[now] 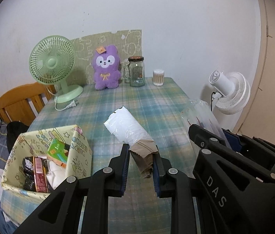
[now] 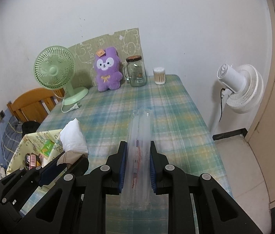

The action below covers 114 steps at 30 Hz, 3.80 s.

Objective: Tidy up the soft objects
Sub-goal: 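Lift the rolled cloth with the left tool while the right carries the straws toward the box, then lower the rolled cloth and straw pack into the yellow box with both tools, then open both tools to release the cloth and straws in the box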

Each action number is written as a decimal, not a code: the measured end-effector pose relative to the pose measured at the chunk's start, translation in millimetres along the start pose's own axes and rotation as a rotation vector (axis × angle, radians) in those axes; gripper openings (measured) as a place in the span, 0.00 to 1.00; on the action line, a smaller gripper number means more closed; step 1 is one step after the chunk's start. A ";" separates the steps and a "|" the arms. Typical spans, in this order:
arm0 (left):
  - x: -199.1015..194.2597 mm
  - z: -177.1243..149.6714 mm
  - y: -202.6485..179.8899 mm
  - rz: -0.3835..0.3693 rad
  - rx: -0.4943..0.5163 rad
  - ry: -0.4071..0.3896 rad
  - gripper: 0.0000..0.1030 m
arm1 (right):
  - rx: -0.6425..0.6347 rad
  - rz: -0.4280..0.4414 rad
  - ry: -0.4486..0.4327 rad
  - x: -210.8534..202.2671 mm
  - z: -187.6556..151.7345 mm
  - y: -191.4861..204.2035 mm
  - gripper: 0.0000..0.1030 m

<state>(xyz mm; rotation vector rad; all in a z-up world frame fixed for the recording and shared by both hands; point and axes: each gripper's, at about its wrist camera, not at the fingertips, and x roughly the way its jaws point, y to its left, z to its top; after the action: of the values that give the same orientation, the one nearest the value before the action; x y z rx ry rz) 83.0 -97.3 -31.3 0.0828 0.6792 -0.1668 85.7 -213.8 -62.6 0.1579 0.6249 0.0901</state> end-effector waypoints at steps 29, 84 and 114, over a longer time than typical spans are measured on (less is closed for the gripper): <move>-31.8 4.4 70.3 -0.013 0.018 -0.074 0.20 | -0.077 -0.003 -0.058 -19.8 10.4 80.1 0.23; 11.8 -36.3 212.0 0.080 -0.103 0.038 0.44 | -0.223 0.110 0.076 67.2 -16.0 215.6 0.23; 4.3 -40.8 204.8 0.056 -0.116 0.043 0.80 | -0.201 0.149 0.060 57.6 -23.0 207.0 0.82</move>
<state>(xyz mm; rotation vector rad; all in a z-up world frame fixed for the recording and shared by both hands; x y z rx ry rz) 98.0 108.9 -61.2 -0.0062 0.7271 -0.0714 111.2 0.2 -78.1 0.0077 0.6591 0.3014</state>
